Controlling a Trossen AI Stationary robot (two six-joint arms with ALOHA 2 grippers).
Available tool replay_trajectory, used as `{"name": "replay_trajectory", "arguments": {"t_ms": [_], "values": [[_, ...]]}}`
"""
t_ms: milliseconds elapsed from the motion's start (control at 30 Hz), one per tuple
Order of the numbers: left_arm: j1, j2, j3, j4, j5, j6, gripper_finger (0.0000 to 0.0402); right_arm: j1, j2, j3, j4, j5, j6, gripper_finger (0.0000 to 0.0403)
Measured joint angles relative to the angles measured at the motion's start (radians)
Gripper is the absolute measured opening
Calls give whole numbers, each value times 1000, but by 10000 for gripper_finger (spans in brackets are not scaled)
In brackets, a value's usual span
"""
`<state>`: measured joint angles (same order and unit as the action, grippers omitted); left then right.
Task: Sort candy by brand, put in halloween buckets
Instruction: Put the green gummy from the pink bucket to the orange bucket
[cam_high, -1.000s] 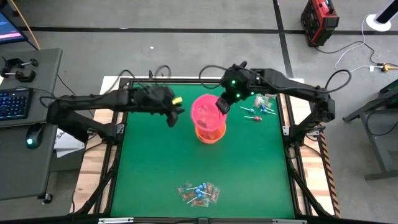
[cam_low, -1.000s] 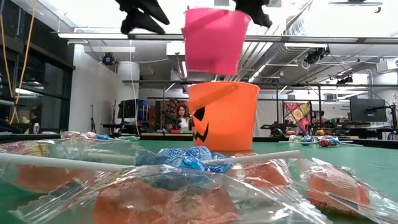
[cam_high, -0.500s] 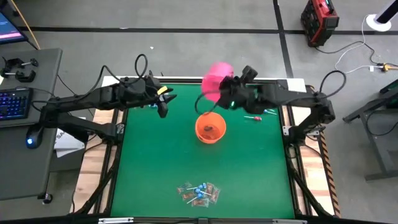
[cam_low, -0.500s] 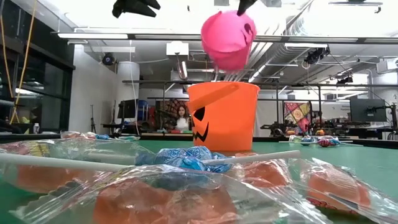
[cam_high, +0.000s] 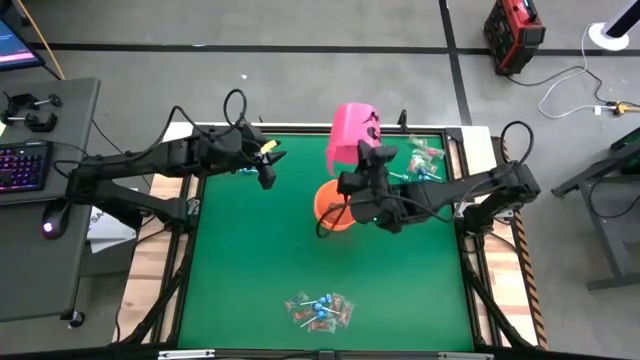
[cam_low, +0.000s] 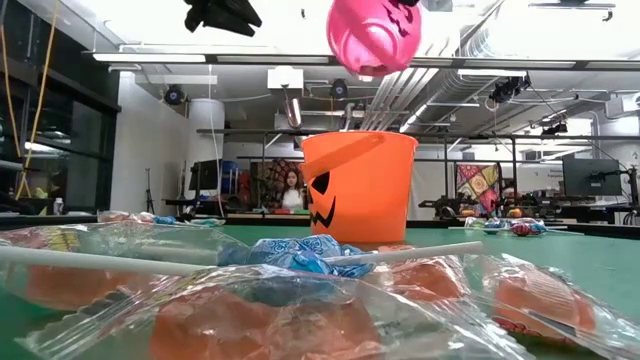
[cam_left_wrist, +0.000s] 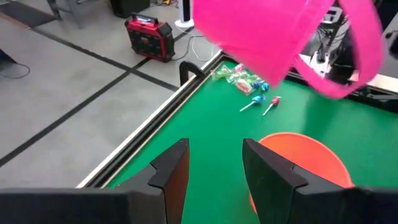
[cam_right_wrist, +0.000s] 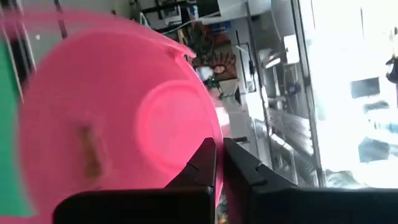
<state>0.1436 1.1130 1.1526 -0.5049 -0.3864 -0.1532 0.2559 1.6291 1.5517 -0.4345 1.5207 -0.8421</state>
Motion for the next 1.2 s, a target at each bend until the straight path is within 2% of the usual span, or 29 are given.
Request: {"name": "replay_trajectory", "arguments": {"t_ms": [67, 133, 233, 533, 667, 767, 867, 1000, 1067, 1200], "values": [[0, 1, 0, 2, -10, 9, 140, 12, 0, -3, 4, 44, -44, 0], [0, 0, 0, 9, -20, 24, 140, 22, 0, -2, 22, 23, -35, 0], [0, 0, 0, 21, -29, 44, 140, 20, 0, -2, 13, 6, -122, 0], [0, 0, 0, 35, -30, 60, 140, -23, 7, -2, 36, -87, 0, 0], [0, 0, 0, 33, -23, 58, 140, -46, -5, -2, 85, -60, 42, 0], [-5, 0, 0, 19, 45, 50, 140, -73, -50, -1, 136, -198, 174, 0], [-23, 0, 0, -46, 78, 30, 140, -134, -76, 1, 111, -390, 401, 0], [-65, -22, 0, -129, 91, -44, 140, -269, -84, -1, -32, -794, 884, 0], [-102, -52, 0, -122, 104, -76, 140, -335, -80, -1, -107, -958, 1060, 0], [-179, -131, 0, -49, 88, -112, 140, -403, -32, -1, -90, -1201, 1188, 0]]}}
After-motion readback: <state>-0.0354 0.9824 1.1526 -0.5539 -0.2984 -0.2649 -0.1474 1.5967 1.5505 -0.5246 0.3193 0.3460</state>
